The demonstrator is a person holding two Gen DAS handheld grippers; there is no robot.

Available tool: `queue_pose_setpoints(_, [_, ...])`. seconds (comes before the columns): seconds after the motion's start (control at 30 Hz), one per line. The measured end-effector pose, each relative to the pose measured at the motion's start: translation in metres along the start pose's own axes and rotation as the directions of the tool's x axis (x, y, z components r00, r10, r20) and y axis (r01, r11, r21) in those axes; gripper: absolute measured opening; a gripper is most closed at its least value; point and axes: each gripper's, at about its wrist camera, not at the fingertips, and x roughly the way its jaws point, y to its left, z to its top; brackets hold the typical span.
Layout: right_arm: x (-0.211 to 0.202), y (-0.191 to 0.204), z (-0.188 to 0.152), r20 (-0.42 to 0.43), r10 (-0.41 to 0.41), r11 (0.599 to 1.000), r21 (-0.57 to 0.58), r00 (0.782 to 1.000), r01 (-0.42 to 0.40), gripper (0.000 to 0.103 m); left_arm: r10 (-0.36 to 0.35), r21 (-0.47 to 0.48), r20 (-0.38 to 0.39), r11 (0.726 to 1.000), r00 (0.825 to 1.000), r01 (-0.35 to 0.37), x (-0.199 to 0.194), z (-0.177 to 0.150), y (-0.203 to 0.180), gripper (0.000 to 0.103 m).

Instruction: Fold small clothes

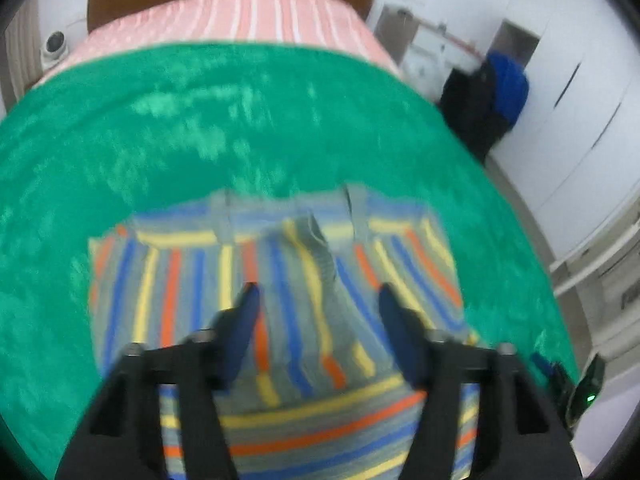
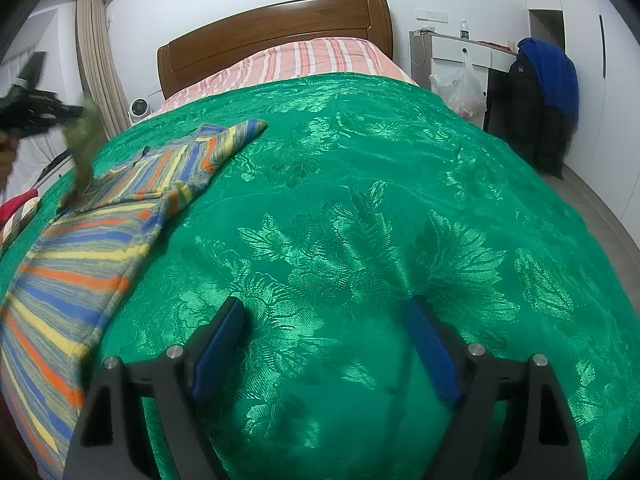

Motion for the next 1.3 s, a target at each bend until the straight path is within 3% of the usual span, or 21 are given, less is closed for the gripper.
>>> queue_pose_setpoints(0.07, [0.000, 0.000, 0.000, 0.000, -0.001, 1.000, 0.000, 1.000, 0.001, 0.082, 0.034, 0.010, 0.005, 0.999, 0.999, -0.034, 0.006, -0.009, 0.005, 0.074])
queue_pose_setpoints(0.13, [0.000, 0.000, 0.000, 0.001, 0.001, 1.000, 0.001, 1.000, -0.001, 0.082, 0.115, -0.013, 0.010, 0.993, 0.993, -0.115, 0.010, -0.017, 0.027, 0.095])
queue_pose_setpoints(0.2, [0.000, 0.000, 0.000, 0.001, 0.001, 1.000, 0.000, 1.000, -0.001, 0.082, 0.218, -0.022, -0.025, 0.976, 0.976, -0.219, 0.020, -0.034, 0.048, 0.097])
queue_pose_setpoints(0.27, [0.000, 0.000, 0.000, 0.000, 0.000, 1.000, 0.000, 1.000, 0.000, 0.082, 0.336, -0.003, -0.127, 0.941, 0.933, -0.339, 0.037, -0.056, 0.080, 0.096])
queue_pose_setpoints(0.3, [0.000, 0.000, 0.000, 0.000, 0.000, 1.000, 0.000, 1.000, 0.000, 0.082, 0.356, 0.003, -0.143, 0.933, 0.923, -0.360, 0.036, -0.067, 0.092, 0.092])
queue_pose_setpoints(0.4, [0.000, 0.000, 0.000, -0.001, -0.003, 1.000, -0.001, 1.000, 0.003, 0.082, 0.387, -0.021, -0.092, 0.920, 0.917, -0.391, -0.004, -0.087, 0.116, 0.092])
queue_pose_setpoints(0.5, [0.000, 0.000, 0.001, -0.002, -0.005, 1.000, -0.003, 1.000, 0.005, 0.082, 0.392, -0.036, -0.026, 0.919, 0.920, -0.393, -0.051, -0.105, 0.133, 0.097])
queue_pose_setpoints(0.57, [0.000, 0.001, 0.001, -0.003, -0.007, 1.000, -0.004, 1.000, 0.007, 0.082, 0.422, -0.035, 0.017, 0.906, 0.907, -0.421, -0.086, -0.122, 0.147, 0.098])
queue_pose_setpoints(0.7, [0.000, 0.002, 0.001, -0.006, -0.017, 1.000, -0.011, 1.000, 0.017, 0.082, 0.417, -0.070, 0.019, 0.907, 0.909, -0.415, -0.112, -0.156, 0.175, 0.098])
queue_pose_setpoints(0.97, [0.002, 0.004, 0.002, -0.022, -0.032, 0.999, -0.027, 0.999, 0.031, 0.084, 0.392, -0.223, -0.031, 0.894, 0.919, -0.389, -0.082, -0.195, 0.215, 0.102])
queue_pose_setpoints(1.03, [0.002, 0.004, 0.001, -0.022, -0.032, 0.999, -0.028, 0.999, 0.031, 0.084, 0.382, -0.245, 0.073, 0.902, 0.921, -0.355, -0.082, -0.208, 0.219, 0.103])
queue_pose_setpoints(1.1, [0.002, 0.004, 0.001, -0.022, -0.031, 0.999, -0.027, 0.999, 0.030, 0.085, 0.382, -0.249, 0.119, 0.905, 0.916, -0.345, -0.083, -0.214, 0.218, 0.103])
queue_pose_setpoints(1.3, [0.002, 0.005, 0.002, -0.021, -0.032, 0.999, -0.028, 0.999, 0.031, 0.085, 0.393, -0.242, 0.122, 0.902, 0.911, -0.356, -0.088, -0.221, 0.219, 0.103])
